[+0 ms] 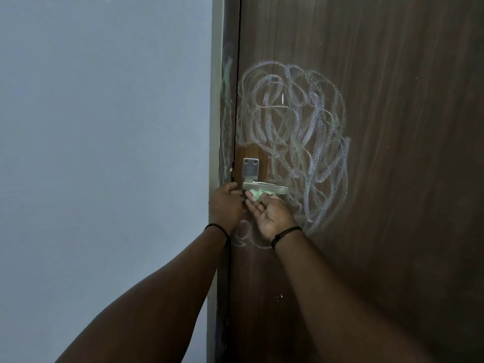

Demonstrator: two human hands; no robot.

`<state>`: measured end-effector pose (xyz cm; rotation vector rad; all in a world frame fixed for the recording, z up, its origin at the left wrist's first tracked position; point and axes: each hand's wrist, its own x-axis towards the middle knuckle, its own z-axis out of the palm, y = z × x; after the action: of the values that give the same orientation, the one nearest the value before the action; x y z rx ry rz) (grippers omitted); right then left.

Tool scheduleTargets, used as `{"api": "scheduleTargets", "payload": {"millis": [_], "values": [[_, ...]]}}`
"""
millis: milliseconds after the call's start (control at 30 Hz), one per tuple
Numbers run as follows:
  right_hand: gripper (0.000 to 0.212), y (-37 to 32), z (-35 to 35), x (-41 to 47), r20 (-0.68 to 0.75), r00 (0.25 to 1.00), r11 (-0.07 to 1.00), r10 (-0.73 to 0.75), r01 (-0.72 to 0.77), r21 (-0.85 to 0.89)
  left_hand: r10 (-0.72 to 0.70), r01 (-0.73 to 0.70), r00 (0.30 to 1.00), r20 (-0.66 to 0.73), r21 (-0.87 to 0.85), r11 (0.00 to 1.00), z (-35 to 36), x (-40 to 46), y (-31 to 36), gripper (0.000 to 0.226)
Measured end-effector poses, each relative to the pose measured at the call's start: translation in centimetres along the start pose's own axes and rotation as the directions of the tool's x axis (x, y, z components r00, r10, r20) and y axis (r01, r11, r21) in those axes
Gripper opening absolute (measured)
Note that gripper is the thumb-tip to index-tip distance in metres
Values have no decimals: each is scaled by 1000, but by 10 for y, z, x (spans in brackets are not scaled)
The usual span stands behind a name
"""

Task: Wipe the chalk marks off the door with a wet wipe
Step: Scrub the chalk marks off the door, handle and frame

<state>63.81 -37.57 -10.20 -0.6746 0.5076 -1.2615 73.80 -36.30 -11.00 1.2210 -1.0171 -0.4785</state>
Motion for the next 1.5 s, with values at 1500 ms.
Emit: {"api": "scheduleTargets", "payload": {"millis": [1500], "values": [[24, -45, -16, 12, 517, 606, -459, -605, 265, -848, -211, 209, 977, 8, -197, 958, 9, 35, 8, 22]]}}
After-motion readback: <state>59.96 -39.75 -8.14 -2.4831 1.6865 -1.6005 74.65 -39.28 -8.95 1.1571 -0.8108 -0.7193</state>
